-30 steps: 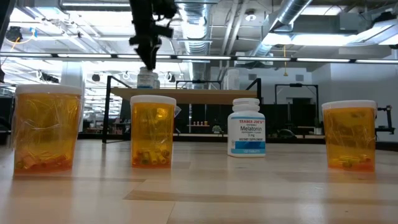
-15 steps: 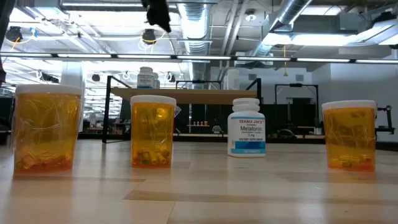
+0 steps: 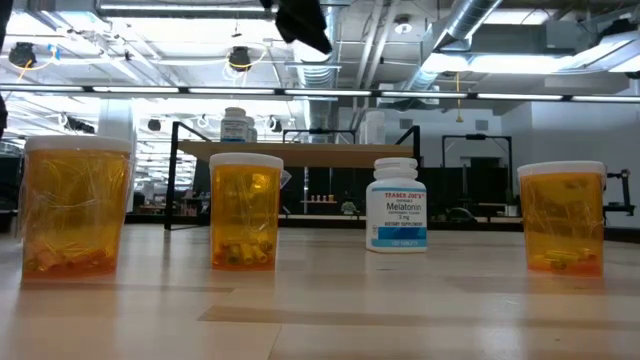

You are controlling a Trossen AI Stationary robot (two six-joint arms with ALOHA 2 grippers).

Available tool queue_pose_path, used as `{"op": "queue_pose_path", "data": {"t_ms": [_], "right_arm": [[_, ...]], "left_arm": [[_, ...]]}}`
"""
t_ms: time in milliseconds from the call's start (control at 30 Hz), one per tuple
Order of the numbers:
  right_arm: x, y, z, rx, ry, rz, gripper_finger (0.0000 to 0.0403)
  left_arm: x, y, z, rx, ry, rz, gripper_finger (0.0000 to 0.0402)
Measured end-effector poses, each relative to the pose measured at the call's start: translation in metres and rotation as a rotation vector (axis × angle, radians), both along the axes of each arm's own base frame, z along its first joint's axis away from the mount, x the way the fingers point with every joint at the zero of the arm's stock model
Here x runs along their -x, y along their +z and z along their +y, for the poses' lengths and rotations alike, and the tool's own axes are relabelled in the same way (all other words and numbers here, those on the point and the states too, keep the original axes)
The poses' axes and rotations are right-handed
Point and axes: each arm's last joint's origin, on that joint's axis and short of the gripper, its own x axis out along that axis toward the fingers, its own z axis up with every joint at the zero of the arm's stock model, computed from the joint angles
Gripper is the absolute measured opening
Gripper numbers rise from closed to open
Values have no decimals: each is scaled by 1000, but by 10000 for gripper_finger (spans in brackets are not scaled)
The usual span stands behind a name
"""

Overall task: Pick and place medicine bottles onto shelf by color
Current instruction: Put the white pill bottle on the shelf aligned with the other white pill bottles

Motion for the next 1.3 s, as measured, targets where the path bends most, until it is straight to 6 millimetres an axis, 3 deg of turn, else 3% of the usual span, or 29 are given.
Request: {"op": "queue_pose_path", "data": {"t_ms": [200,400,667,800,1000,1133,1300], "right_arm": [[-32,-30,5,82,-150,111,118],[-80,-86,3,151,-248,320,118],[-144,-163,-19,53,-289,448,118],[-165,-184,-24,42,-305,453,118],[-202,-187,-25,-17,-289,296,118],[-226,-178,-31,-12,-239,193,118],[-236,-156,-45,45,-230,164,118]], "left_arm": [[-6,-33,-23,56,75,-57,223],[11,-42,-34,4,153,114,223],[41,-42,-34,-39,162,334,223],[61,-26,-30,-62,178,354,223],[92,6,-22,-98,275,250,223],[109,23,-17,-108,335,165,223],[119,32,-16,-77,361,116,223]]}}
